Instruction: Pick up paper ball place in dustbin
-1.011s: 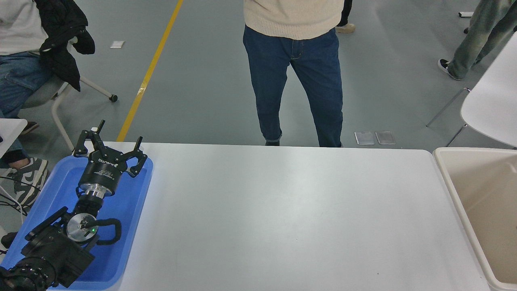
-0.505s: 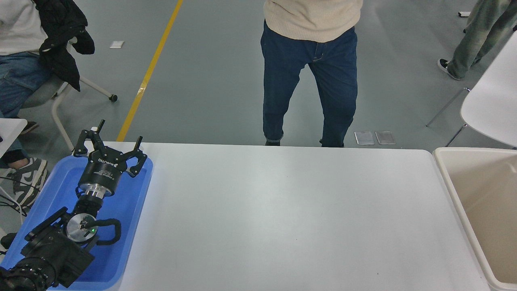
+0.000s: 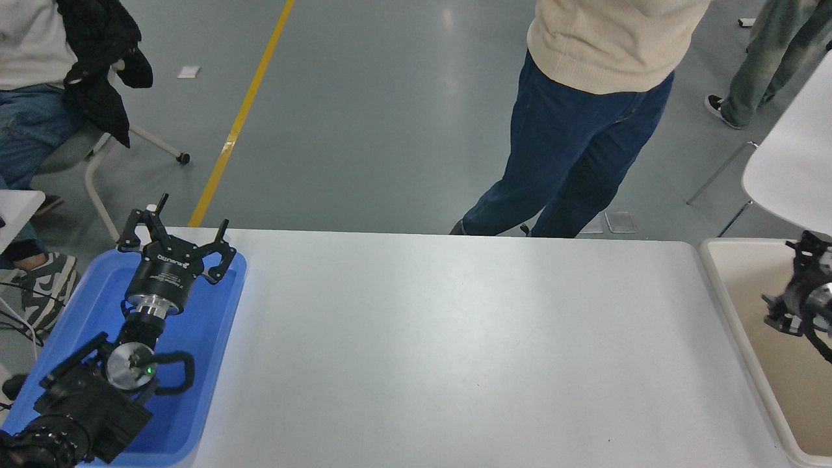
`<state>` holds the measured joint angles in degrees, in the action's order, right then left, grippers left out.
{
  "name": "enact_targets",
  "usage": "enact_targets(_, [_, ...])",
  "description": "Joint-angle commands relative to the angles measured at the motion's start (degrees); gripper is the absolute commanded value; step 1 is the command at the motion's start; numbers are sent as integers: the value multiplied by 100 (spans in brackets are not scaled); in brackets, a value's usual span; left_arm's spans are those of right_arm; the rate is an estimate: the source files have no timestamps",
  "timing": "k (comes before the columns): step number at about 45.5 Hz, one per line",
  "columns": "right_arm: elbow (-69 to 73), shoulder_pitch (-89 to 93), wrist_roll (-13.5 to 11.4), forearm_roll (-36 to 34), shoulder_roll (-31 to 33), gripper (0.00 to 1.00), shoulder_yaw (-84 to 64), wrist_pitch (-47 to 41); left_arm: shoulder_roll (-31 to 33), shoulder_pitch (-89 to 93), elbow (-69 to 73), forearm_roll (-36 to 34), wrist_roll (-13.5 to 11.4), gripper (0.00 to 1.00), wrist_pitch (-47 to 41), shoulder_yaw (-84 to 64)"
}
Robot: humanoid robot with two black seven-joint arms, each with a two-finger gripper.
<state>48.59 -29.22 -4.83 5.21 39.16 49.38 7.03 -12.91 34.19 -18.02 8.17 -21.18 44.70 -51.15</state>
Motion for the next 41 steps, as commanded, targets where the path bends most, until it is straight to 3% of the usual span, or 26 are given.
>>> enact_targets(1, [757,566,885,708,-672,100,1583,-220,-1,0,0,1,0,100,-6,0])
enact_targets(6, [801,663,1720,947,-1103,100,1636,-263,-1,0,0,1,0,100,-6,0])
enact_targets(9, [837,768,1994,956,-1287,100,1627,-447,-1,0,0,1,0,100,-6,0])
enact_targets(15, [819,909,2091,964,-1613,100,1531,-1063,-1,0,0,1,0,100,-6,0])
enact_targets(27, [687,891,2135,973,-2009,100,1522,-1046,-1,0,0,1,0,100,-6,0])
enact_targets(33, [608,918,2828,999,-2009,100,1487,-923,-1,0,0,1,0,100,-6,0])
enact_targets(41, [643,935,2935,1245,-2000,100,1302,-923,-1,0,0,1,0,100,-6,0])
